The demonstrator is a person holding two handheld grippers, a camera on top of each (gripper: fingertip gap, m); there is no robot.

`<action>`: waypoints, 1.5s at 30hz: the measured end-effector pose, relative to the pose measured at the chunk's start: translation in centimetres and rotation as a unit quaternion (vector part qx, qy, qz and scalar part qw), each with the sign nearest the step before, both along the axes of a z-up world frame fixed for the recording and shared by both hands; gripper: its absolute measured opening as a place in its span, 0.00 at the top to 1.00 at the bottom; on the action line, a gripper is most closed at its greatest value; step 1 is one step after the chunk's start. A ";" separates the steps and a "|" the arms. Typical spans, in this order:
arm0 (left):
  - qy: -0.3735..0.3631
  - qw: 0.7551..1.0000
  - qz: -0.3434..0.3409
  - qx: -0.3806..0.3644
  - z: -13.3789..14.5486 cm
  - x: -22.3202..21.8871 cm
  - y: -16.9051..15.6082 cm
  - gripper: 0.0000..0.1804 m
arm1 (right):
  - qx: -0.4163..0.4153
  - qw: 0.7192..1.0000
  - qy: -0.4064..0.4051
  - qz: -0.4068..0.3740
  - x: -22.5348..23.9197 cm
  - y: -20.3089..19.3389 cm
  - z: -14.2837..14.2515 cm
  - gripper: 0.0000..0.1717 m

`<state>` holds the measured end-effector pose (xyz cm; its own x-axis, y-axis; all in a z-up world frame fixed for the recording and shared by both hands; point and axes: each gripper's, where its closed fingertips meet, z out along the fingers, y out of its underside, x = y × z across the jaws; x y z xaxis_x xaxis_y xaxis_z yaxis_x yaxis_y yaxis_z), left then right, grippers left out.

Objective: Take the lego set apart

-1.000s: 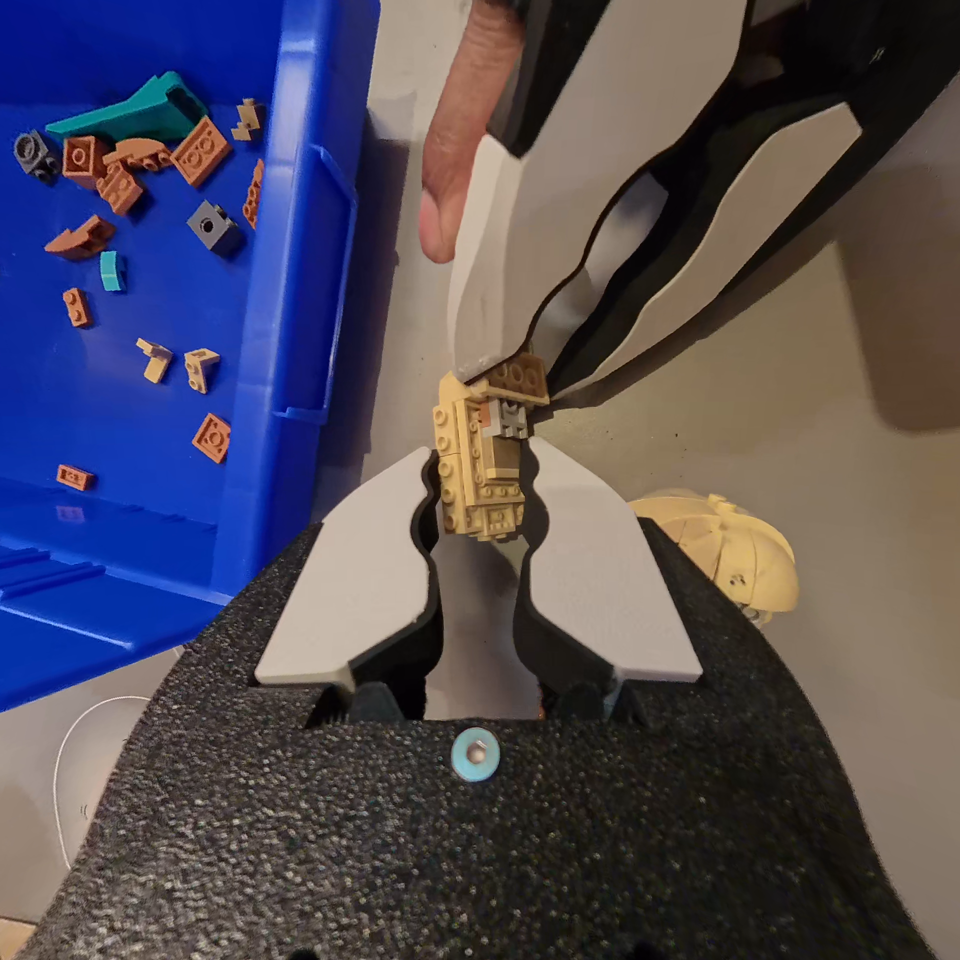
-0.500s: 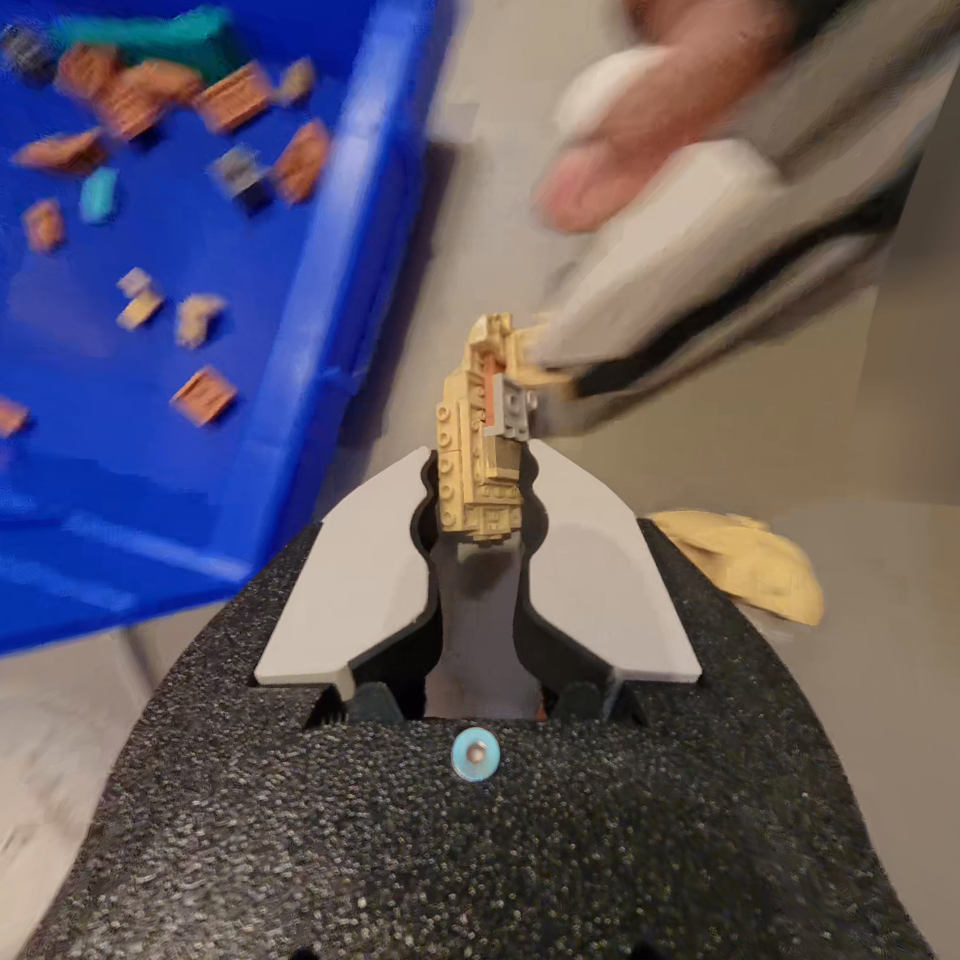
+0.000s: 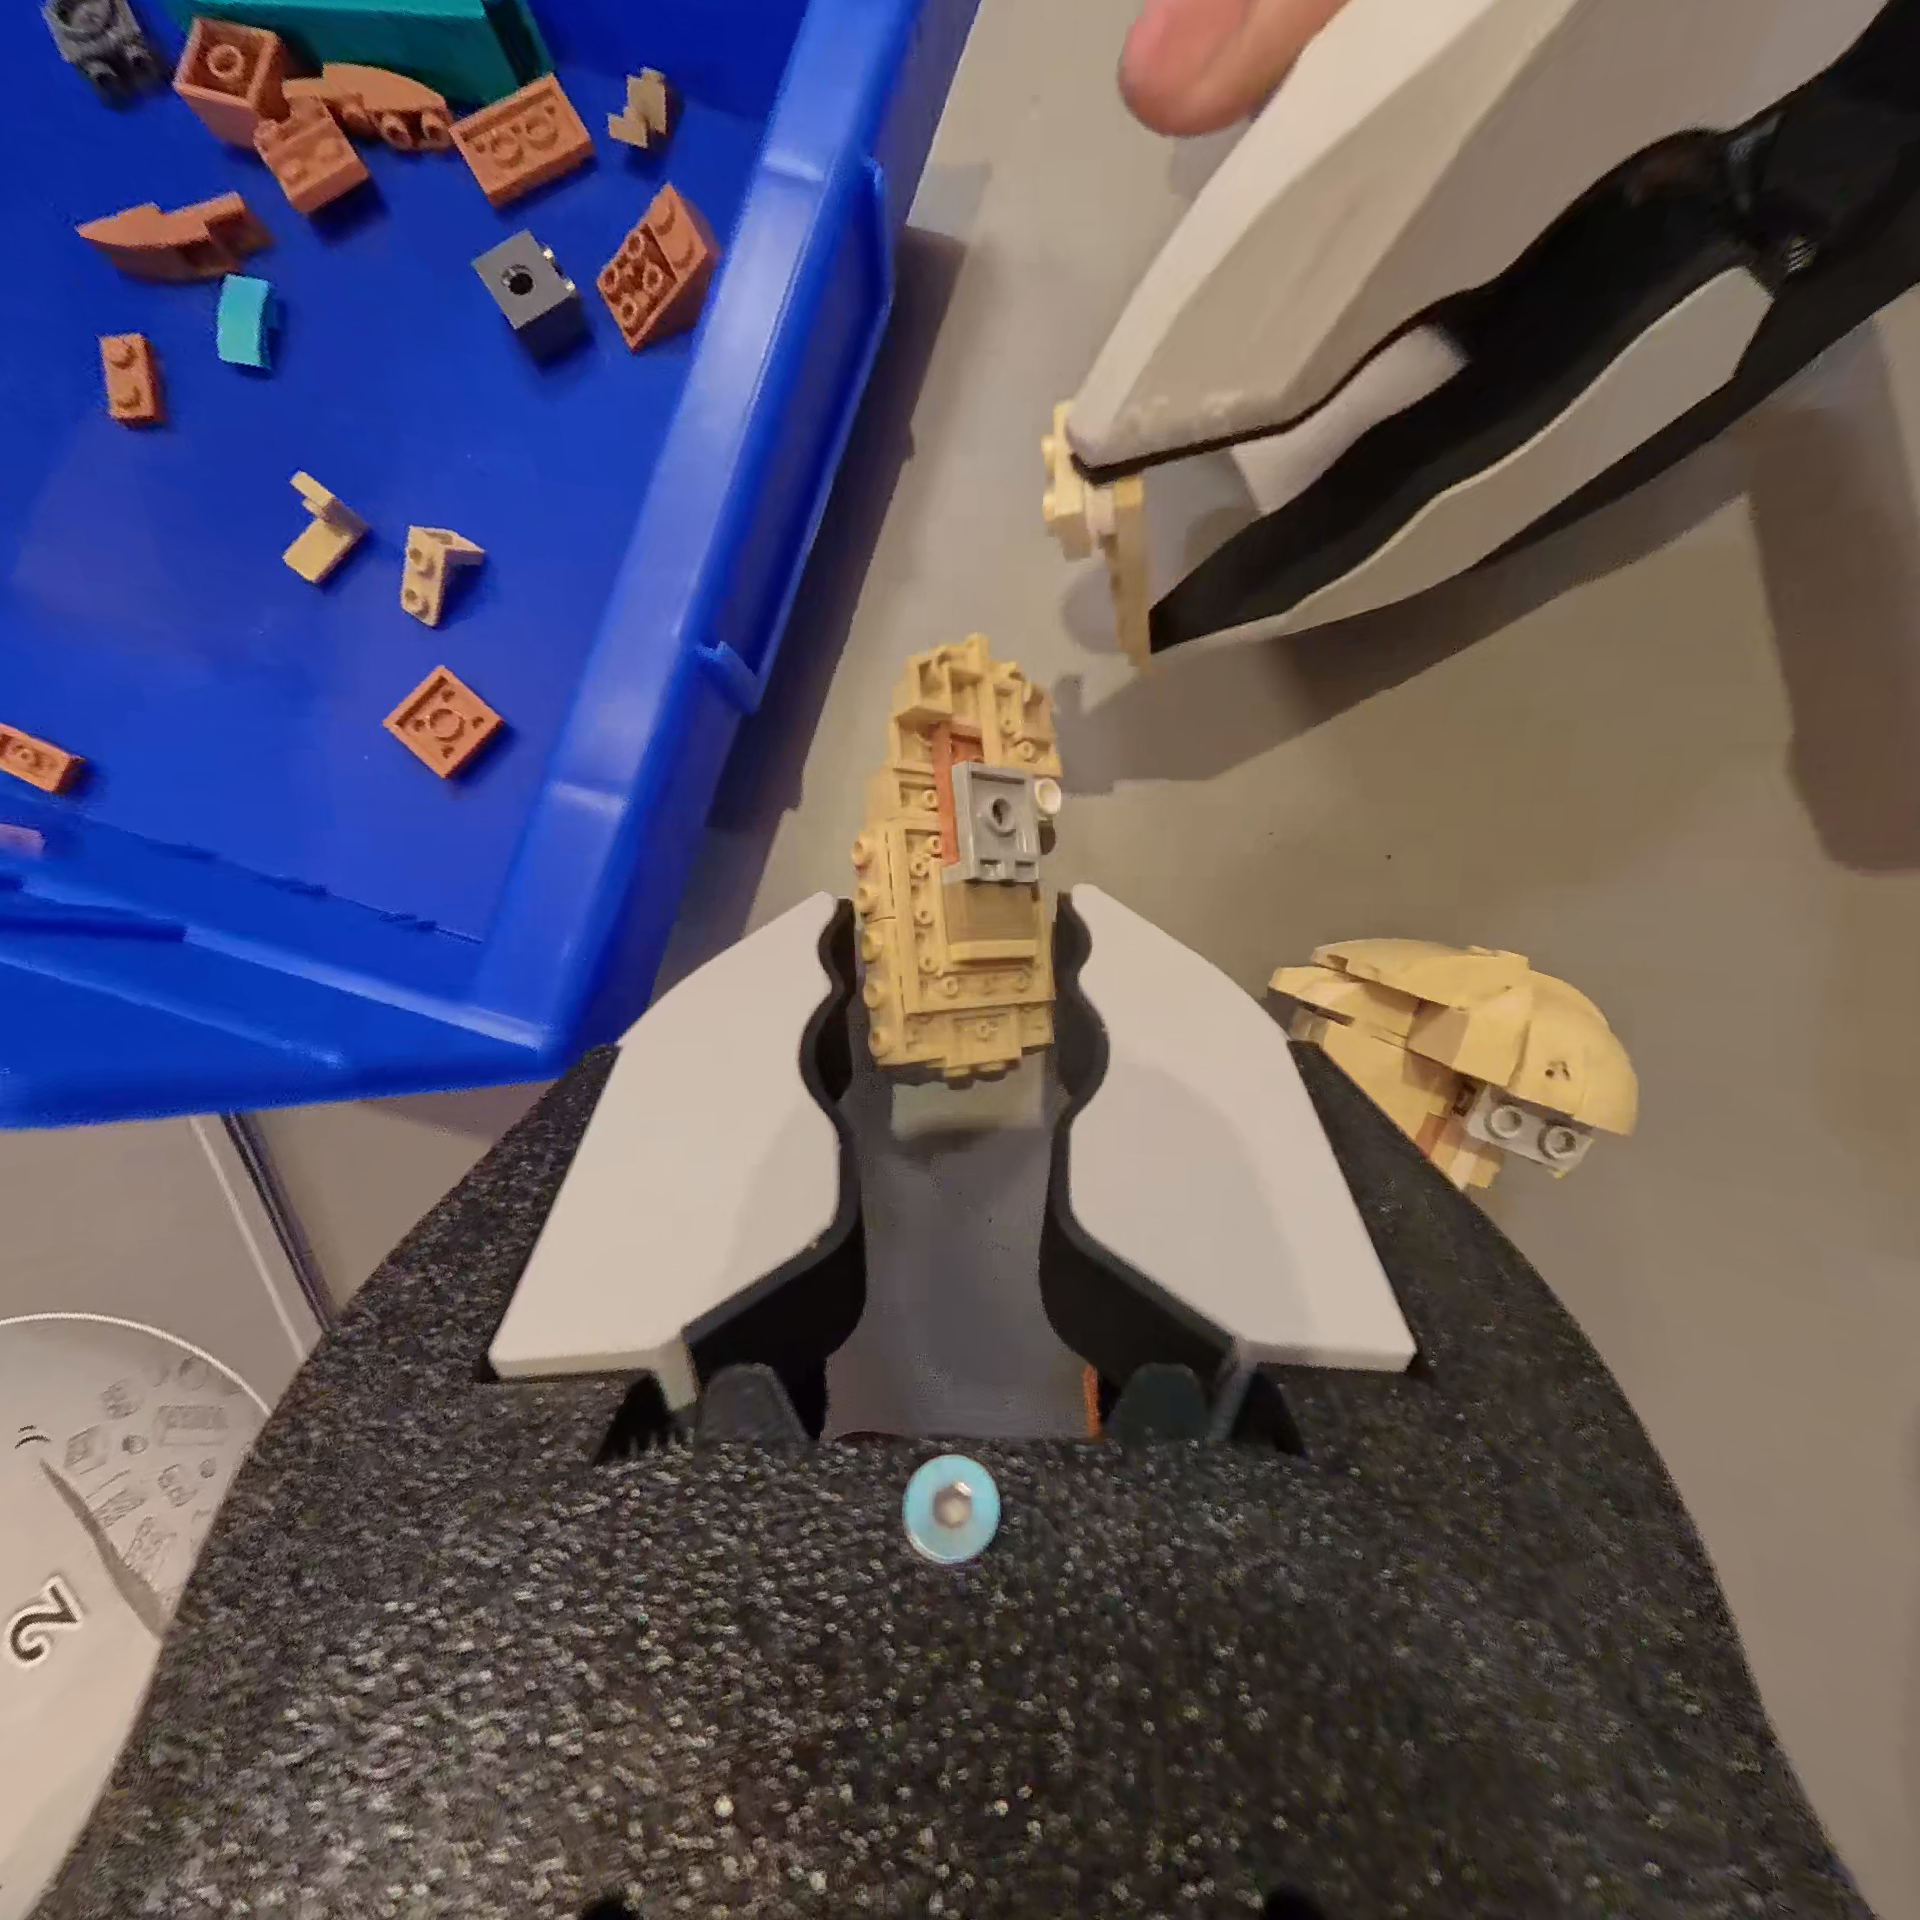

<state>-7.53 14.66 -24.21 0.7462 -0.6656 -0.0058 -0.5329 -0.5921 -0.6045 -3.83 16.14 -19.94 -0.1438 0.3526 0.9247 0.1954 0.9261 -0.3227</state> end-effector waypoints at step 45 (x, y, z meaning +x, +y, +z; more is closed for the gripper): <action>0.329 0.827 -0.161 0.427 6.5 1.4 2.6 0.97 | -0.176 0.980 0.081 0.042 0.3 0.0 3.5 0.78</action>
<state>-6.15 17.24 -17.74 0.1795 -0.3717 -0.9108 -0.9596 0.1378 -0.2453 -3.50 16.13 -16.40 -0.0477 0.6473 0.7608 0.0433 0.7623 -0.6458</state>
